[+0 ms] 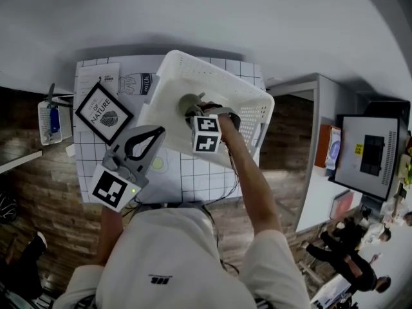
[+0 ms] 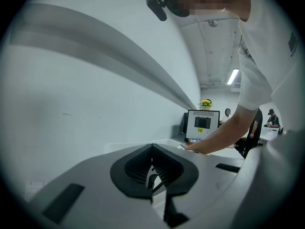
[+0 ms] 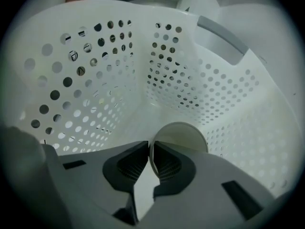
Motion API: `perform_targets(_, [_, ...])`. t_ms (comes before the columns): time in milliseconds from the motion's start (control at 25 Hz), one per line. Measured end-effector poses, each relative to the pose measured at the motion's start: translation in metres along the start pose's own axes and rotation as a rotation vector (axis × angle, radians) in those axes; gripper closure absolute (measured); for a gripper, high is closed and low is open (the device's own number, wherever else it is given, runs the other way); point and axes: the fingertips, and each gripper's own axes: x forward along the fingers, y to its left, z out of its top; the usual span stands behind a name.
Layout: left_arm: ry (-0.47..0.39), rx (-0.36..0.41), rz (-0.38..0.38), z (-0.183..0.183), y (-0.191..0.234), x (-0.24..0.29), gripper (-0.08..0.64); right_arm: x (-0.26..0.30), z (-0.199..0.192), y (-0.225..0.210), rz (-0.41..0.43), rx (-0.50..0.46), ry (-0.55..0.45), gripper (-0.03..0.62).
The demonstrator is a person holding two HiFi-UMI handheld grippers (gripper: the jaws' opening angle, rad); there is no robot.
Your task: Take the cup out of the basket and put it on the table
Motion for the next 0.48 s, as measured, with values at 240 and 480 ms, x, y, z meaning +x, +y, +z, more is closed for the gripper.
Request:
perform_targets(240, [-0.006, 0.003, -0.008, 0.002, -0.002, 0.002, 0.555, -0.004, 0.001, 0.008, 0.03, 0.017, -0.011, 0.555])
perform_targets(480, [-0.009, 0.004, -0.01, 0.004, -0.002, 0.002, 0.555, -0.009, 0.003, 0.017, 0.029, 0.035, -0.033, 0.555])
